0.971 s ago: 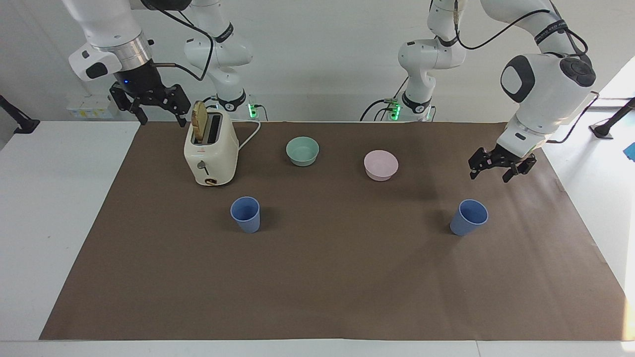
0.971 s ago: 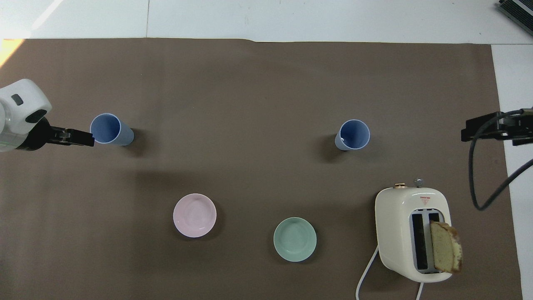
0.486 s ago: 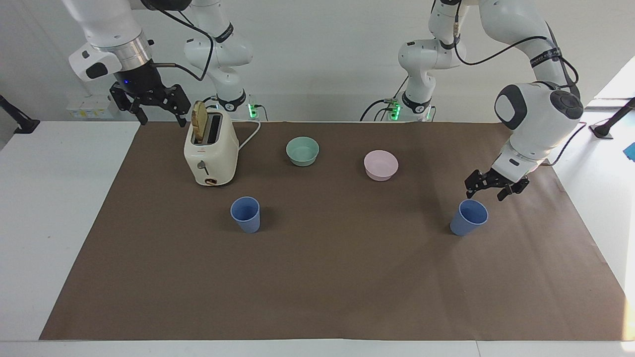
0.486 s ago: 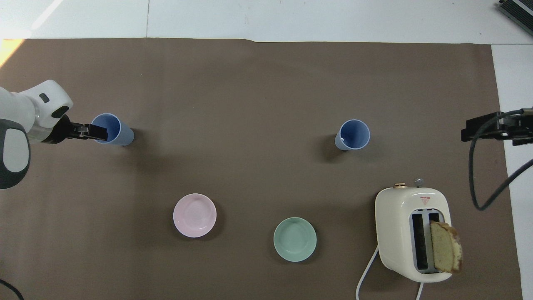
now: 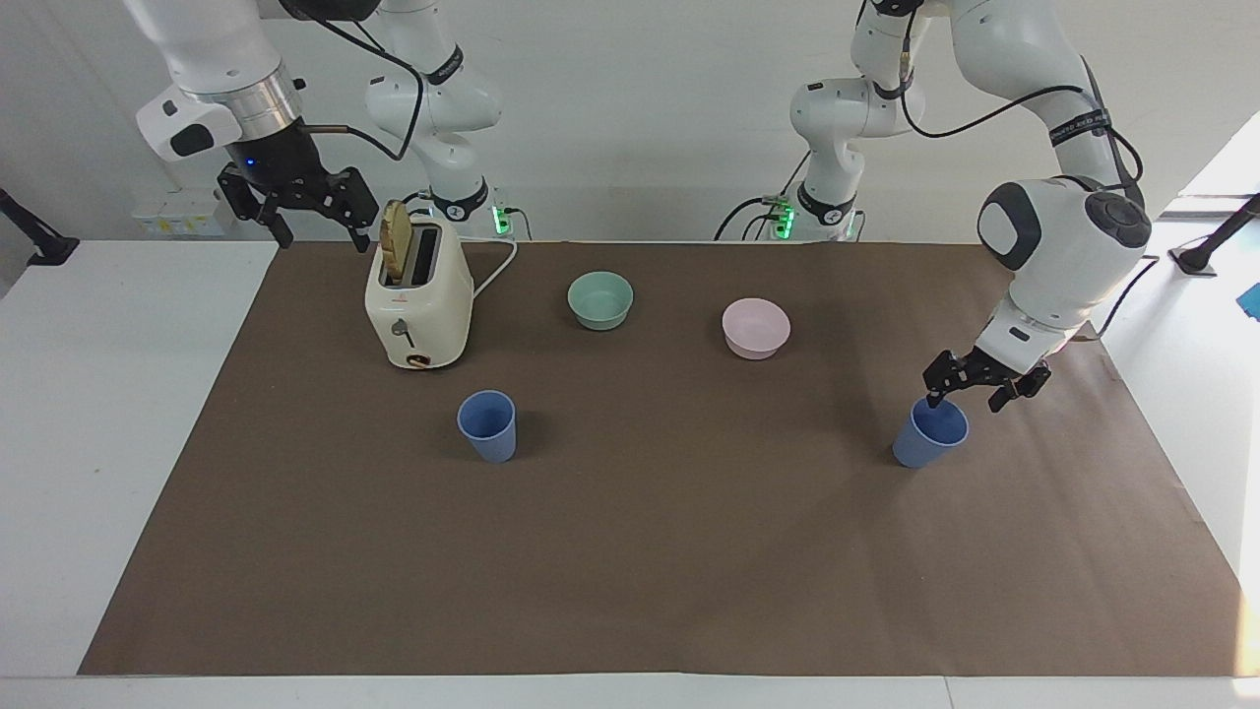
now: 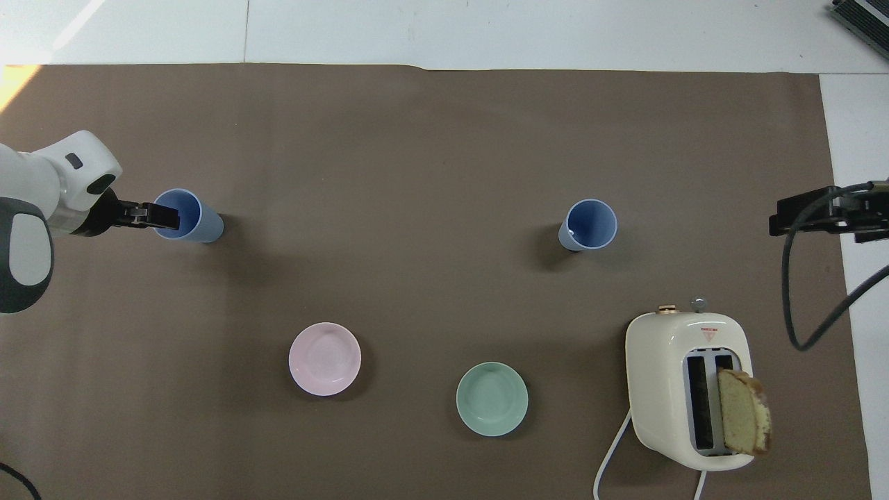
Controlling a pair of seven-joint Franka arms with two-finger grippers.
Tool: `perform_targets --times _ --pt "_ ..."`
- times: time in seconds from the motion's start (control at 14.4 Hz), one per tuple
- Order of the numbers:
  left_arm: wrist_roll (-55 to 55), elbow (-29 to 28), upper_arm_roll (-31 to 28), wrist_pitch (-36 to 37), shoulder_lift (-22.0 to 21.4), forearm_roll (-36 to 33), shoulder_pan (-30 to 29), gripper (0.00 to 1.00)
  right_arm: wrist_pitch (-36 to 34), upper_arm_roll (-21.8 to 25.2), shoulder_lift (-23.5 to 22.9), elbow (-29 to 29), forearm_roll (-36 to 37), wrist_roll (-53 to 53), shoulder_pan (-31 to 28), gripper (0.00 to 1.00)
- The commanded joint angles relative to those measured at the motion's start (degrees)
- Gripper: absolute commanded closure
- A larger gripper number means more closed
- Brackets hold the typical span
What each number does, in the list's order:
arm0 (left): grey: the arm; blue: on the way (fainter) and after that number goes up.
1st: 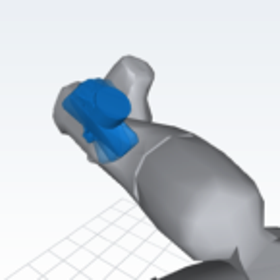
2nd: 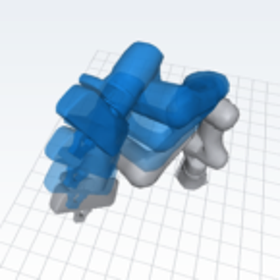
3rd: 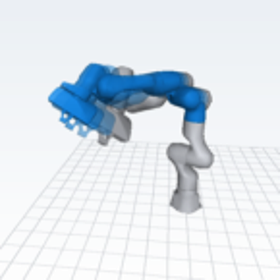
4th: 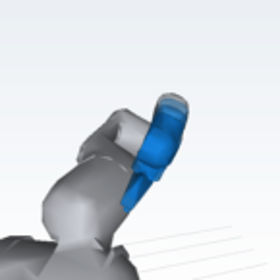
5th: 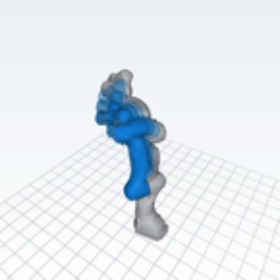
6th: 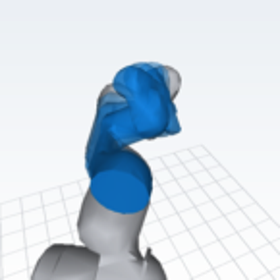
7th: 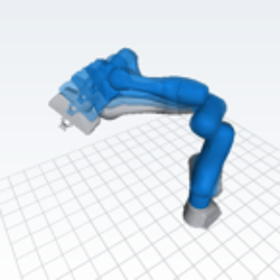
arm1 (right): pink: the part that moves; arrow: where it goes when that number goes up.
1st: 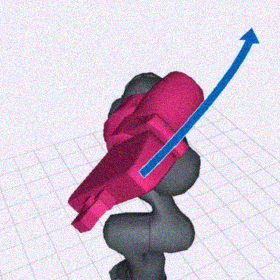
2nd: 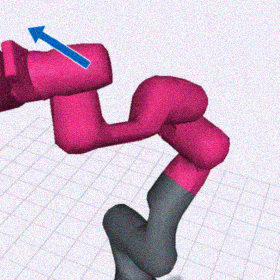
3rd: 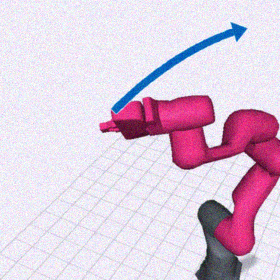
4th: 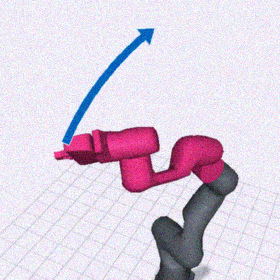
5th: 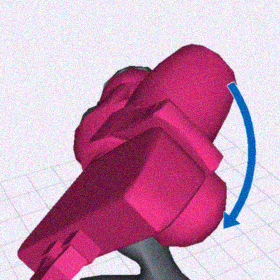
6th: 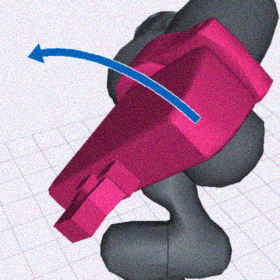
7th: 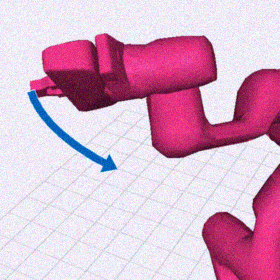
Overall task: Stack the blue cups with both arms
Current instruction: 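Carry the blue cup with the left gripper toward the table center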
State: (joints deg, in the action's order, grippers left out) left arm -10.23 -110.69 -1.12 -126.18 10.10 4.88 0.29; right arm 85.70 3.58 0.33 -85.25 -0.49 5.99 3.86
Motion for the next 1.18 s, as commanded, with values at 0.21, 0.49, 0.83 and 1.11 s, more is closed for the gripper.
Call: perform_targets --times 0.21,0.49,0.83,1.11 --pt "-0.06 -0.4 0.5 -2.14 1.51 1.28 -0.73 0.67 0.26 -0.33 0.38 -0.26 -0.74 0.6 -0.7 0.0" --pt "0.12 0.83 0.5 -1.35 1.59 1.28 -0.21 1.0 0.26 -0.33 0.38 -0.26 -0.74 0.6 -0.7 0.0" --pt "7.65 3.29 1.3 -1.61 1.33 1.1 5.14 1.0 0.26 -0.33 0.38 -0.26 -0.74 0.6 -0.7 0.0" --pt "20.21 2.86 1.38 -3.37 1.07 1.01 15.94 1.0 0.17 -0.33 0.38 -0.26 -0.74 0.6 -0.7 0.0"
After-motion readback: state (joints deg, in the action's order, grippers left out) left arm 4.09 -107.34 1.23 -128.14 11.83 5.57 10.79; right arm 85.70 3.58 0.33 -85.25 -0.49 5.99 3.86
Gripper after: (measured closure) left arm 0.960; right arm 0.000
